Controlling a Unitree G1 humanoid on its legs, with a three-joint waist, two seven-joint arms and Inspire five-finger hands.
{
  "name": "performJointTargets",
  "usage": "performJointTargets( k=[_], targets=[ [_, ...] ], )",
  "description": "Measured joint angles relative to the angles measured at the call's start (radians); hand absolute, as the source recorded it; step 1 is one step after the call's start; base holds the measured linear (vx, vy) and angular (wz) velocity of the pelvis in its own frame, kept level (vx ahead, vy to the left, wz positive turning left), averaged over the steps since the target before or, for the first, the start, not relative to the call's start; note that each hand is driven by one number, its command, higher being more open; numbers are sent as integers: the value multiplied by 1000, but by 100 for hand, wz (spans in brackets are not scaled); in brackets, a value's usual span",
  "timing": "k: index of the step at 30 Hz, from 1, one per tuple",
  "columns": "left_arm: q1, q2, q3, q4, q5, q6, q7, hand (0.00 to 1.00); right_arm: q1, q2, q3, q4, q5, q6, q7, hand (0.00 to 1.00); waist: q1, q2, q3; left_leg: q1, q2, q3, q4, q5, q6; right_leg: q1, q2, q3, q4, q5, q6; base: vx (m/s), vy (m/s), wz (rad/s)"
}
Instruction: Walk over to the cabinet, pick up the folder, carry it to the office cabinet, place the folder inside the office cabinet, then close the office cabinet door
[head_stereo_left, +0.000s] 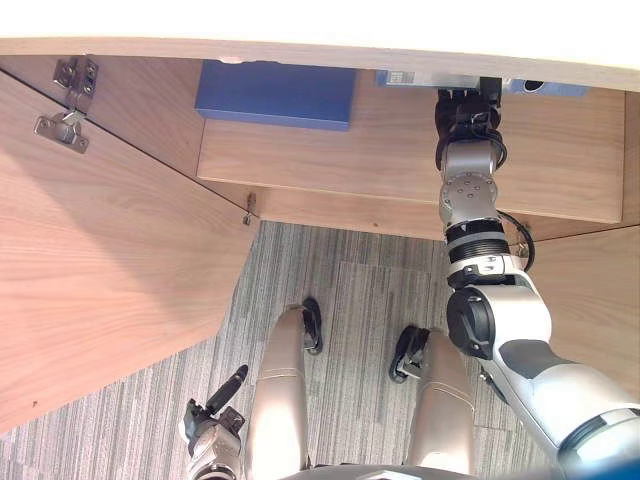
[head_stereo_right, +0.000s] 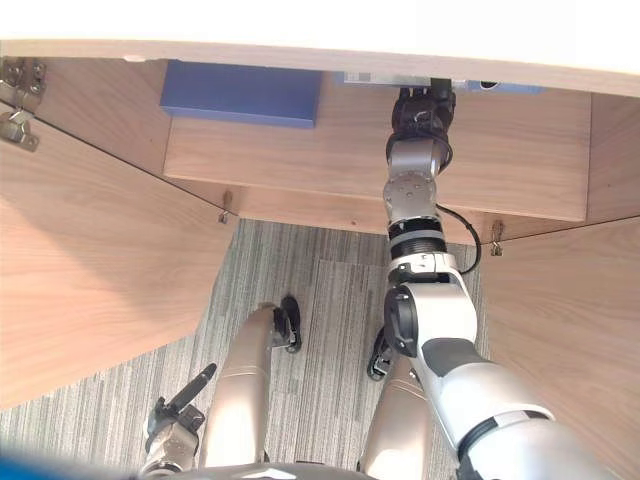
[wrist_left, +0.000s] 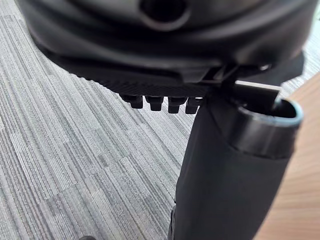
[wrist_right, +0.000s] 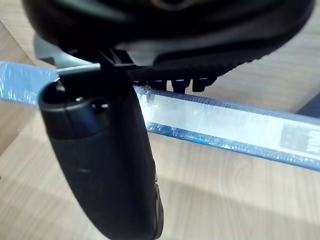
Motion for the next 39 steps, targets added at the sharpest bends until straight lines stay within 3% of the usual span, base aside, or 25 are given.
performJointTargets(
  k=[4, 11, 25, 39],
  targets=[
    [1, 0, -31, 0, -4, -9, -17, 100, 1, -18, 12, 58, -69, 63, 34, 100, -2, 0, 0, 16, 3, 2, -12, 4, 1, 17, 6, -3, -17, 9, -5, -6, 8, -2],
    [5, 8, -87, 1, -5, -39, -57, 100, 5, -93, 116, 230, -242, 202, 147, 100, 0, 5, -3, 64, 8, 27, -116, 49, 15, 54, 29, -6, -134, 77, -13, -14, 49, -8],
    [15, 38, -190, -1, -12, -52, -100, 100, 15, -125, 166, 347, -202, 208, 216, 100, 4, 23, -21, 109, 12, 53, -182, 69, 20, 88, 43, -2, -214, 121, -17, -5, 25, -5],
    [65, 47, -260, -24, -15, -71, -154, 100, 89, -184, 348, 405, -531, 278, 387, 100, 5, 23, -72, 198, 7, 65, -327, 125, 8, 175, 66, -28, -364, 180, -22, 2, -1, 0]
  ],
)
